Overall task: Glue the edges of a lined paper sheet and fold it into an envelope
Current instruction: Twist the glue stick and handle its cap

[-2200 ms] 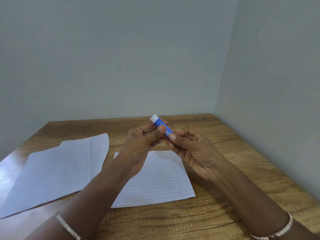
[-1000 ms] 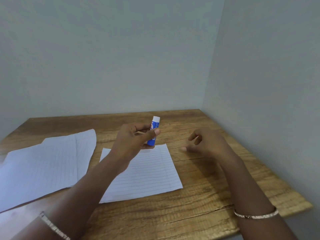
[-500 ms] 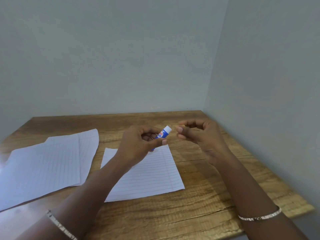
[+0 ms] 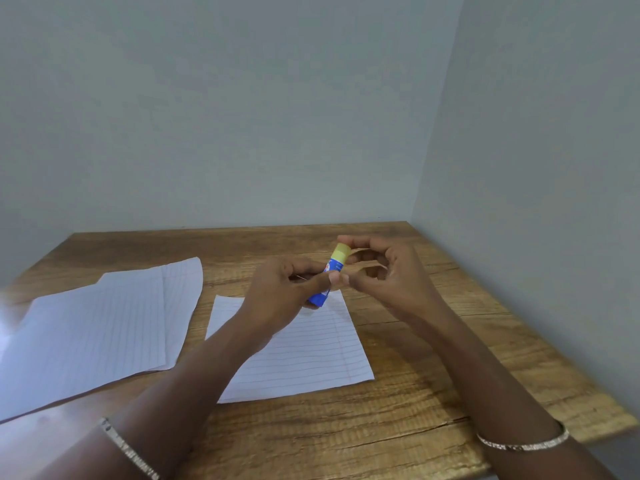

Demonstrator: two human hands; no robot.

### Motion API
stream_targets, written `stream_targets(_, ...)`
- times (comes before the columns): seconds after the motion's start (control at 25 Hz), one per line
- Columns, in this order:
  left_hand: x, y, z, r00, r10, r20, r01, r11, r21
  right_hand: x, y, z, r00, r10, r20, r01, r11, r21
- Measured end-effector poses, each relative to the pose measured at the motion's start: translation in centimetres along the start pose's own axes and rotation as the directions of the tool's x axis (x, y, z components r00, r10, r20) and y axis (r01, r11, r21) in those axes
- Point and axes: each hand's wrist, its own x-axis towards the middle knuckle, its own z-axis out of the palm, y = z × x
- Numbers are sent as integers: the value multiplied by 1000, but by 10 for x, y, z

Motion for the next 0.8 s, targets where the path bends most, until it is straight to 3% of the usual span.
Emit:
stream_targets(0.24, -1, -2, 2, 989, -139, 46, 145, 966, -215, -4, 4, 14, 986, -133, 103, 159, 939, -305)
stream_targets(0.52, -2, -4, 3, 985, -130, 115, 159, 941, -300, -3, -1, 14, 941, -336, 50, 326, 853, -408)
stream_targets(0.68, -1, -3, 2, 986, -134, 100, 158, 944, -289, -4, -1, 13, 978, -196, 73, 209, 932, -294)
stream_targets(0.8, 0, -2, 1, 989, -118, 94, 141, 942, -303, -5, 0, 17, 992, 29, 120, -34, 999, 40)
